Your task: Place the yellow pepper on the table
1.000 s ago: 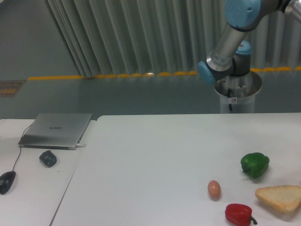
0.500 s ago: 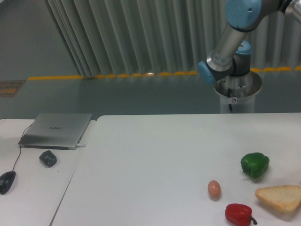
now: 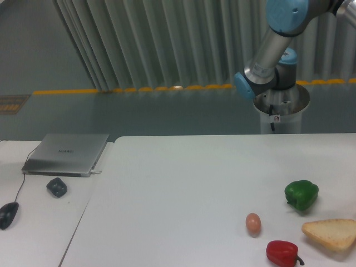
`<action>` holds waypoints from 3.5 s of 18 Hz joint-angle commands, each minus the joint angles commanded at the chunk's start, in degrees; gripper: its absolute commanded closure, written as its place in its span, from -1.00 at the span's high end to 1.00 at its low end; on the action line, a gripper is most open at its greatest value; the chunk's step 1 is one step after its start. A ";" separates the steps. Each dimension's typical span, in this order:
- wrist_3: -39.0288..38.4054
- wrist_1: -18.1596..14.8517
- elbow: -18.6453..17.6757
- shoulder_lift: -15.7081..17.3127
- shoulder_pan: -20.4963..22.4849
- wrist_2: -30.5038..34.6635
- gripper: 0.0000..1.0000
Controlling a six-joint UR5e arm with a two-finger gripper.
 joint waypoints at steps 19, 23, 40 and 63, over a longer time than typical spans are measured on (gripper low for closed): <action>0.35 -7.28 8.51 2.46 0.09 -3.15 0.27; 8.85 -9.49 8.88 5.01 -2.19 -3.87 0.27; 51.50 -18.02 3.00 9.40 -19.77 15.47 0.27; 38.85 -16.88 -5.01 11.52 -30.85 8.44 0.30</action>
